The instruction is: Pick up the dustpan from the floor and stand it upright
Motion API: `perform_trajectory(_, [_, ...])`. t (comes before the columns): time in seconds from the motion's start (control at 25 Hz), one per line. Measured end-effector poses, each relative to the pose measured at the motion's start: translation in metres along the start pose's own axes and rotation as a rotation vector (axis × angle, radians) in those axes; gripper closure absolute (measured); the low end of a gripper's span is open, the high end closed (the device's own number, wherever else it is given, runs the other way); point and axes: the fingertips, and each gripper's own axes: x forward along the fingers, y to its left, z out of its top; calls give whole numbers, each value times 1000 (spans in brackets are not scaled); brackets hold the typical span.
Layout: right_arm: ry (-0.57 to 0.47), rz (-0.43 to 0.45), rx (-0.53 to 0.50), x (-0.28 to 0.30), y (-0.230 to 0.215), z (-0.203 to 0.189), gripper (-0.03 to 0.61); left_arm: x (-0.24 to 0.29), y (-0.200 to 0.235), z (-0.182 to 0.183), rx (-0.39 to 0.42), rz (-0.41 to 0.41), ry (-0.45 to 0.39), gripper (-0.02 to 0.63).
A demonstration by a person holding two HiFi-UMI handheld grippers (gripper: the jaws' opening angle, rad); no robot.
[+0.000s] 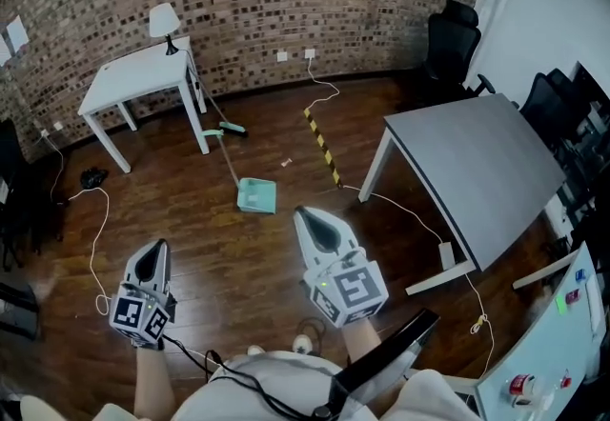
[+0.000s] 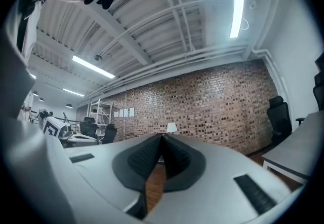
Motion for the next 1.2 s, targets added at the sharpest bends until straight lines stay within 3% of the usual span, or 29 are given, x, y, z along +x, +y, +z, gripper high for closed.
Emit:
perform_trajectory(0.72, [53,23,-47,12,30,-14,600,-4,-1,8,26,-47,-20,607])
perform_trajectory(0.96, [27,67,-67,14,43,-11,600,-6,-6,6,98,-54,-2,607])
perform_trajectory(1.2, [17,95,-82,14,54,-10,600,-10,-8,6,85,-57,-5,607])
